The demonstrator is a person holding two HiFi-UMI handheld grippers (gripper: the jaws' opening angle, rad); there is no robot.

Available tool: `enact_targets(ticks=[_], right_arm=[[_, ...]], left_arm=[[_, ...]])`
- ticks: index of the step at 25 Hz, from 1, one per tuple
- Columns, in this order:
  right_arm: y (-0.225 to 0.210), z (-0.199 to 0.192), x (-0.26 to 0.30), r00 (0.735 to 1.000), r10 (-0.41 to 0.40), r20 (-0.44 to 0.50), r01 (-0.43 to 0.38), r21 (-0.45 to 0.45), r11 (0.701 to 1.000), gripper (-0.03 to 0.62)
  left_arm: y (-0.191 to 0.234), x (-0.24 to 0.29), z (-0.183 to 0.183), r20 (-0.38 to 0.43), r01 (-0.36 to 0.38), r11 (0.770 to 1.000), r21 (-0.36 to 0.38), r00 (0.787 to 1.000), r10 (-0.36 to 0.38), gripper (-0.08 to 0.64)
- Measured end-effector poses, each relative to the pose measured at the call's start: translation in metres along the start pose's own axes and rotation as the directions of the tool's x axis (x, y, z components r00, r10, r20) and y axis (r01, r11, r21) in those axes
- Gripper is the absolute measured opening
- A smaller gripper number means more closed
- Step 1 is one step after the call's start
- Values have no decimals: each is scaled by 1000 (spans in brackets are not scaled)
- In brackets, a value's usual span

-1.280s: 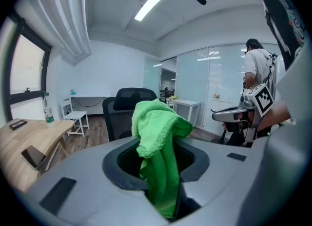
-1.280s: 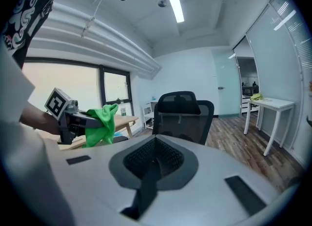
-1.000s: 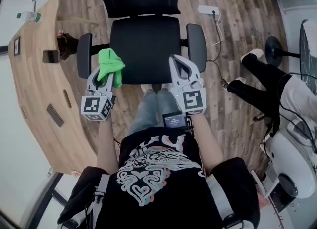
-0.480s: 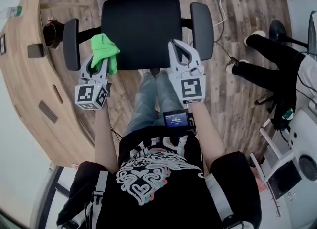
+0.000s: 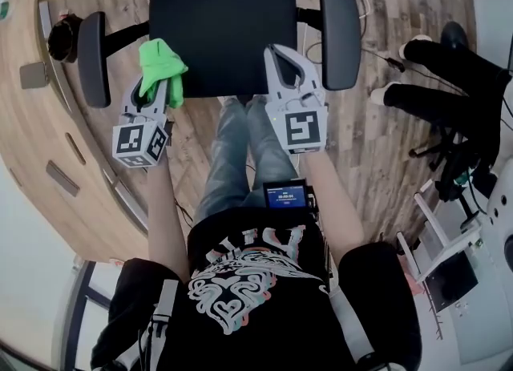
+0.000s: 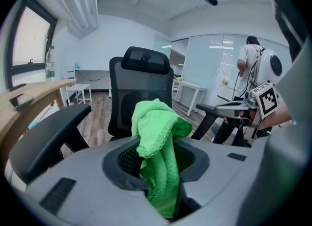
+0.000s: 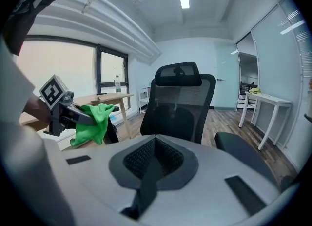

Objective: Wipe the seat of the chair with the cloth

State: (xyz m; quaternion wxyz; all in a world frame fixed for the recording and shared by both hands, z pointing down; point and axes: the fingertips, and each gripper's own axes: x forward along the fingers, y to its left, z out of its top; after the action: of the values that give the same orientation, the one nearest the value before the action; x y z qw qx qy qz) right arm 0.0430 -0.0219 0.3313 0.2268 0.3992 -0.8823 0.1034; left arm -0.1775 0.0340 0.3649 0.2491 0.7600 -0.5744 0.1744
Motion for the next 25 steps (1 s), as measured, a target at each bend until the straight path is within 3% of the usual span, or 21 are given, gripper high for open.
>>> enact_targets(ticks=[13, 18, 25], right_arm=[[-14, -68, 40, 998, -24, -64, 26, 27, 999, 0], [-18, -97, 51, 995, -30, -93, 33, 30, 999, 0], [-23, -125, 60, 990, -56, -126, 63, 58, 996, 0]], left_arm=[[16, 44, -68, -122, -17, 1000, -21, 992, 14, 127], [20, 60, -98, -186, -24, 999, 22, 982, 28, 127], [28, 82, -135, -251, -36, 999, 10, 967, 37, 127]])
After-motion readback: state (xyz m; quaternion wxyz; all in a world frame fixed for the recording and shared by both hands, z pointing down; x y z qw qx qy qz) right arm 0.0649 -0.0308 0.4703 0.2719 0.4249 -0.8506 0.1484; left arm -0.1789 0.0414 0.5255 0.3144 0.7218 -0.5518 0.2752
